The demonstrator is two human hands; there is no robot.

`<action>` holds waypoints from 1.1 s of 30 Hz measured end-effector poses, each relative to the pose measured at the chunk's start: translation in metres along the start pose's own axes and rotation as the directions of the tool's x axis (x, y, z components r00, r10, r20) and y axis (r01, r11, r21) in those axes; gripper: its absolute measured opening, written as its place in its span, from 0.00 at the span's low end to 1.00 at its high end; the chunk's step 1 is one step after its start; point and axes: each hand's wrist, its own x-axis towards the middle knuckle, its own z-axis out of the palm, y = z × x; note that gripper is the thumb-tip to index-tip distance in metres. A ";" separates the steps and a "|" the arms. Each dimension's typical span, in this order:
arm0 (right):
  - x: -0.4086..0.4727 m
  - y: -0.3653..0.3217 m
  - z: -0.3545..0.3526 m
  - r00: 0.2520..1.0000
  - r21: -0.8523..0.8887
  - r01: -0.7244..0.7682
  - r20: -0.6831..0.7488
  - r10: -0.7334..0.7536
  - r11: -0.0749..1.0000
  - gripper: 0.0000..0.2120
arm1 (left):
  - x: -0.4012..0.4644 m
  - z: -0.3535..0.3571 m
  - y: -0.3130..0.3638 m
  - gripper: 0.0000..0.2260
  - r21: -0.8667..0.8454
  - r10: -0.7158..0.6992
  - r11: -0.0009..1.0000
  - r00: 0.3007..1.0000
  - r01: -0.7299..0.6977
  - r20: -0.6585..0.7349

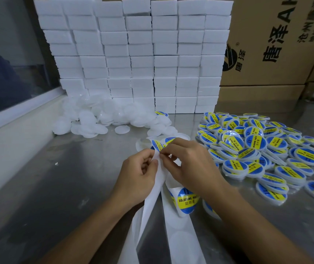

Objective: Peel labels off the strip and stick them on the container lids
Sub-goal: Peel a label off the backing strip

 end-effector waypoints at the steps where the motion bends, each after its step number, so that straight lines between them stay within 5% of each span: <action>1: 0.000 0.000 0.000 1.000 -0.008 -0.002 0.002 0.002 1.000 0.06 | 0.000 0.000 0.000 0.14 0.013 0.008 1.000 1.000 -0.008 0.002; 11: -0.001 0.009 0.003 0.978 0.093 -0.172 -0.106 0.182 0.981 0.02 | 0.001 0.001 -0.004 0.07 -0.014 -0.007 1.000 1.000 0.007 0.022; 17: 0.002 0.022 -0.008 0.830 0.376 -0.401 -0.237 0.505 0.835 0.03 | 0.005 -0.002 -0.019 0.11 -0.026 -0.076 0.997 0.996 0.075 -0.044; 33: 0.006 0.012 -0.008 0.781 0.695 -0.312 -0.202 0.592 0.648 0.07 | 0.054 -0.032 -0.060 0.13 0.040 -0.211 0.966 0.870 0.255 -0.447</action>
